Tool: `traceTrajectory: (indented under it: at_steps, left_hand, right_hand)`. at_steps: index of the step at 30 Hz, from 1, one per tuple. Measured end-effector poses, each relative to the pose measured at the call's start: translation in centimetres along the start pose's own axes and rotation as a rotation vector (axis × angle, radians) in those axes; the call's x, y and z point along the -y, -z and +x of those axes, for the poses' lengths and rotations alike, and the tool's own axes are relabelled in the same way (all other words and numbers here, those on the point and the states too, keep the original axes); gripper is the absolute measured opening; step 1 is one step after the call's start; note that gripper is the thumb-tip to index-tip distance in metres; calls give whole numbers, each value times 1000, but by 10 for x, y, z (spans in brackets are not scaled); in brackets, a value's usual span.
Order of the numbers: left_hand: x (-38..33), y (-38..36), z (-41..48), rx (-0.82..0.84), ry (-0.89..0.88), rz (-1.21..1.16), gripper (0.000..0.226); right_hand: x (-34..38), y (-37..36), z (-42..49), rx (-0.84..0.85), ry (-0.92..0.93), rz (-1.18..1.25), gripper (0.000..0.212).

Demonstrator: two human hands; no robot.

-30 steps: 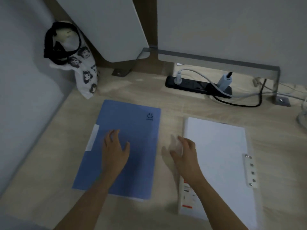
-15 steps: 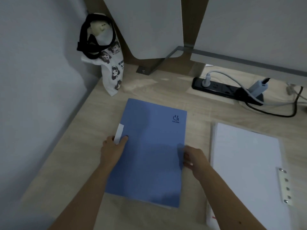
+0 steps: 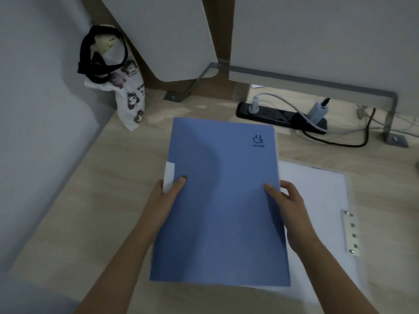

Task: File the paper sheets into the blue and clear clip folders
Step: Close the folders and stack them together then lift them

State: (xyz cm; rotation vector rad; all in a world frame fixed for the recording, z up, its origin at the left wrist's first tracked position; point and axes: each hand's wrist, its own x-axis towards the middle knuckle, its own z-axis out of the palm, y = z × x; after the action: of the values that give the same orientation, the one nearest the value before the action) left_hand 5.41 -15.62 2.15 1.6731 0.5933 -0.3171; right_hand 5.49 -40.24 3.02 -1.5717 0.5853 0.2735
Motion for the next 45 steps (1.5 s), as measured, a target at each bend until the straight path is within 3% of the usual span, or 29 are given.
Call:
traceTrajectory:
  at_steps: [8, 12, 16, 20, 22, 25, 29, 32, 35, 37, 42, 45]
  left_hand:
    - [7, -163, -31, 125, 26, 27, 31]
    - [26, -212, -29, 40, 52, 229, 37]
    - [41, -229, -33, -37, 24, 234, 54]
    - [41, -227, -23, -21, 66, 210, 83]
    - [34, -221, -18, 22, 129, 182, 74]
    - [28, -216, -14, 156, 194, 94, 81]
    - [30, -223, -43, 118, 63, -18, 59]
    - [26, -222, -64, 62, -101, -66, 48]
    - [9, -213, -79, 73, -250, -41, 40]
    - [-7, -200, -88, 88, -376, -50, 37]
    - [-36, -155, -99, 129, -661, -48, 45]
    - [-32, -136, -95, 106, -701, 39, 52]
  right_hand:
    - [-33, 144, -5, -251, -53, -133, 38]
    - [-58, 182, 8, -304, -100, -280, 34]
    - [-77, 193, 20, -336, -216, -487, 43]
    - [-76, 194, 20, -223, -248, -121, 47]
    - [-70, 197, 21, -212, -289, -55, 42]
    - [-60, 201, 24, -192, -365, -50, 37]
    - [-52, 211, 22, -89, -419, -41, 28]
    - [-52, 212, 17, -3, -365, 39, 21]
    - [-43, 211, 8, 83, -219, 105, 61]
    - [-27, 209, 2, 97, -96, 113, 71]
    - [19, 190, -25, 78, 300, 115, 62]
    - [25, 177, -38, 42, 426, 138, 54]
